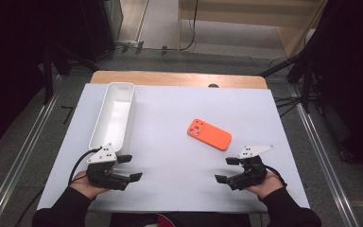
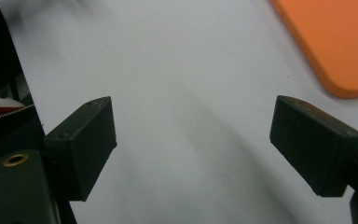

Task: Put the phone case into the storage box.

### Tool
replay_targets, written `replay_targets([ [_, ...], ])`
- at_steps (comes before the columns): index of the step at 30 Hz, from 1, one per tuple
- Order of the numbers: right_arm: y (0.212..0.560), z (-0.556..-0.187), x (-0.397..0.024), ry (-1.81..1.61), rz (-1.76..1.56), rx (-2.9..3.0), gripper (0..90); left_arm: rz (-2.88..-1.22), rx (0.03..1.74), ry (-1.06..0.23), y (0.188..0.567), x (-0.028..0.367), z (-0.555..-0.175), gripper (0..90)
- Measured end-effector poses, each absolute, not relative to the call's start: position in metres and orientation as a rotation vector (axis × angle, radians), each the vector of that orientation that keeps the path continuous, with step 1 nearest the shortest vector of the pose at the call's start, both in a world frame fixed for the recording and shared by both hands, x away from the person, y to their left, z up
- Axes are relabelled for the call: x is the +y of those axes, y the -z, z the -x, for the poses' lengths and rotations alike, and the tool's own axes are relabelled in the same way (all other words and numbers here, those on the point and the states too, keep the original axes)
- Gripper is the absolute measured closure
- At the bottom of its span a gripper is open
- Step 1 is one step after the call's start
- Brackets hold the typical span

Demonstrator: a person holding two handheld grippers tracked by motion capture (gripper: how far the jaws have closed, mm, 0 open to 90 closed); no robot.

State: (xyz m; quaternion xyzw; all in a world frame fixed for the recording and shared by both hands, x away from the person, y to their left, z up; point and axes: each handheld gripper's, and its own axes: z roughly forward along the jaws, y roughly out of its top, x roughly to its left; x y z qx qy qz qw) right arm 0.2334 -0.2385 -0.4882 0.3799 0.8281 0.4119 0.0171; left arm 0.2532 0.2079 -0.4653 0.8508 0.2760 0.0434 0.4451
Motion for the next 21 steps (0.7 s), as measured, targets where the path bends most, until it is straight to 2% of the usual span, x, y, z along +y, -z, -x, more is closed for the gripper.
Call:
replay_targets([
  [21, 0.4879, -0.2317, -0.2379, -1.267, -1.198, 2.568, 13.4, -2.097, 0.673, -0.112, 0.4633, 0.2086, -0.2531, 23.5],
])
